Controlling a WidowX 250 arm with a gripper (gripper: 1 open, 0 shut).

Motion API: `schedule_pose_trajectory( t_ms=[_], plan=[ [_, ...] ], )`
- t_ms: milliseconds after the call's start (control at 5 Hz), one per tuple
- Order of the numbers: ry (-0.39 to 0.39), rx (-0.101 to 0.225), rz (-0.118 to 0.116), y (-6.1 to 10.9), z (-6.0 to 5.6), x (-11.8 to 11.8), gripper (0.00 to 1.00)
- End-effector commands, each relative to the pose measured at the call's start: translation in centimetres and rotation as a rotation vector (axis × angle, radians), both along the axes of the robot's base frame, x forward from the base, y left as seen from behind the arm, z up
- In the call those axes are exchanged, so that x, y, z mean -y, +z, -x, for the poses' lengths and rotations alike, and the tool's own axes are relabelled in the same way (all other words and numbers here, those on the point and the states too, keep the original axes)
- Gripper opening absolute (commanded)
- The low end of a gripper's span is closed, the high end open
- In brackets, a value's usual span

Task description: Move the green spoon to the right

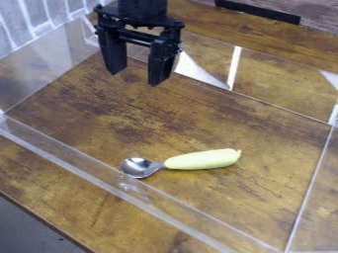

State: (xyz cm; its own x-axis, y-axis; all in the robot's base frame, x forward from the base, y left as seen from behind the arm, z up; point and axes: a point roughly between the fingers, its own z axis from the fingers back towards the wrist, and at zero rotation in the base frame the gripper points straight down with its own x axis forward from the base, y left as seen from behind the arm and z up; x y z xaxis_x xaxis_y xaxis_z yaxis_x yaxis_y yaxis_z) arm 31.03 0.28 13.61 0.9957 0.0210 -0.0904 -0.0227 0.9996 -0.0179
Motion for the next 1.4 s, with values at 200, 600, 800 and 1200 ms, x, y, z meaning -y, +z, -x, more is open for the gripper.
schedule_pose_trajectory(
  t_ms=[200, 600, 800, 1200],
  plan=[
    [0.016, 0.032, 0.024, 0.2, 1.2, -0.2, 1.0],
    [0.043, 0.056, 0.011, 1.3, 1.1, 0.4, 1.0],
    [0.055, 0.061, 0.004, 2.0, 0.8, 0.9, 1.0],
    [0.038, 0.084, 0.014, 2.6, 1.3, 1.2, 1.0]
  ],
)
